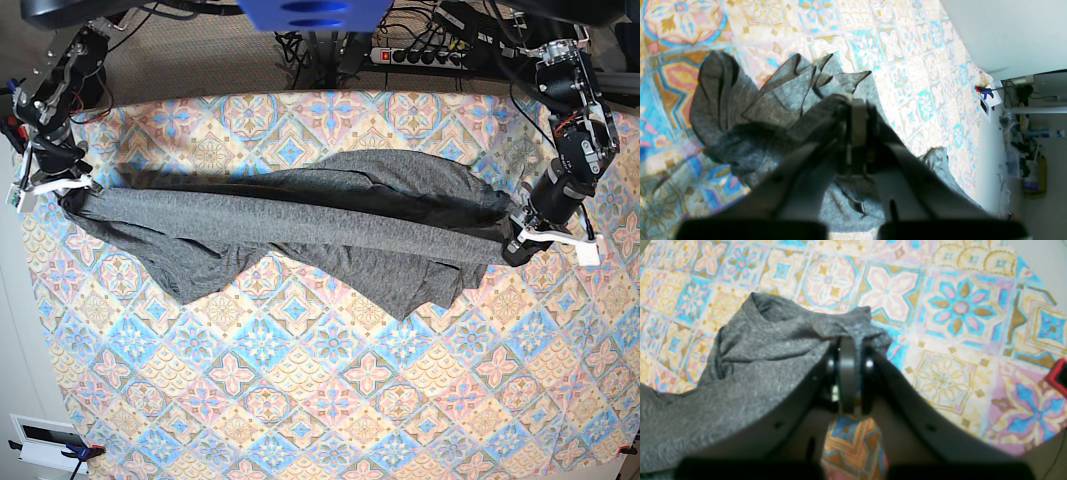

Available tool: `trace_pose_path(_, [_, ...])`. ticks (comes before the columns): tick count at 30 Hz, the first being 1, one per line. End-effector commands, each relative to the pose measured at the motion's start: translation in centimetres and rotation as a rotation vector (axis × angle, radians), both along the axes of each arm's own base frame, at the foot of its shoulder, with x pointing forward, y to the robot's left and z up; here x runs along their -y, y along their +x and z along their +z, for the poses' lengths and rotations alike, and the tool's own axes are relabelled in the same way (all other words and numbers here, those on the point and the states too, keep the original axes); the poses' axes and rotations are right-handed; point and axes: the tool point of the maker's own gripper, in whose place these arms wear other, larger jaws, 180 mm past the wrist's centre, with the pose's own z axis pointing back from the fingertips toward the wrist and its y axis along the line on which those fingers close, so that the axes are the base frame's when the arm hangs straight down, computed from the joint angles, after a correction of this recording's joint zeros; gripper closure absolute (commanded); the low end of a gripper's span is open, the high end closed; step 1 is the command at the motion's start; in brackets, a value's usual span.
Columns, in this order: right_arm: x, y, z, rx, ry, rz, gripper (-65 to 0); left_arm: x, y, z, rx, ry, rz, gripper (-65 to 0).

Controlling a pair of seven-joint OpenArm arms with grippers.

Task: Layout the t-shirt on the table in an organized manner, then fold the t-shirt properly
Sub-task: 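Swing the stretched shirt with both grippers and lay it flat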

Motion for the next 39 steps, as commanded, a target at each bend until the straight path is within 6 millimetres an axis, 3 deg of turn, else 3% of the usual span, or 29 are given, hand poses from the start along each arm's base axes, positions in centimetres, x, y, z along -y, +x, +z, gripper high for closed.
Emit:
trace_pose_path(1, [0.6,0.8,2.1,0.060,-0.046,0.005,0.0,-0.2,0.6,1.5,0.051,0.008,0.000,0.0])
trace_pose_path(6, [0.4,1.9,2.8,0.090,-0.044,0.010,0.0,-0.1,1.6,2.5,0.087,-0.002,0.001,0.0])
trace_pose_path(8, [-1.0,4.4,3.8,0.121,-0.040,0.056,0.0,-0.2,2.7,2.6,0.097,-0.021,0.009,0.0])
trace_pose_path(13, [-5.5,12.0,6.9,0.138,-0.190,0.199,0.0,-0.1,6.4,-0.5,0.013,-0.107,0.021,0.0])
trace_pose_path(17, [-8.1,16.8,5.9,0.090,-0.267,0.278,0.0,-0.6,9.5,-2.4,-0.050,-0.173,0.046,0.0])
trace_pose_path(21, [-10.7,20.8,4.3,0.049,-0.307,0.334,0.0,-1.2,12.7,-0.8,-0.024,-0.208,0.066,0.0])
trace_pose_path(25, [-11.2,22.9,1.8,-0.012,-0.330,0.345,0.0,-1.7,15.5,1.3,0.008,-0.241,0.080,0.0])
trace_pose_path(31, [-11.9,26.8,3.4,0.014,-0.357,0.342,0.0,-2.8,18.4,2.3,-0.004,-0.268,0.117,0.0])
trace_pose_path(38, [-12.4,30.4,4.2,0.036,-0.327,0.346,0.0,-6.6,20.1,1.9,0.043,-0.079,0.291,0.0])
trace_pose_path(39, [-12.5,30.7,4.1,0.033,-0.321,0.347,0.0,-6.4,20.2,1.6,0.046,-0.046,0.297,0.0])
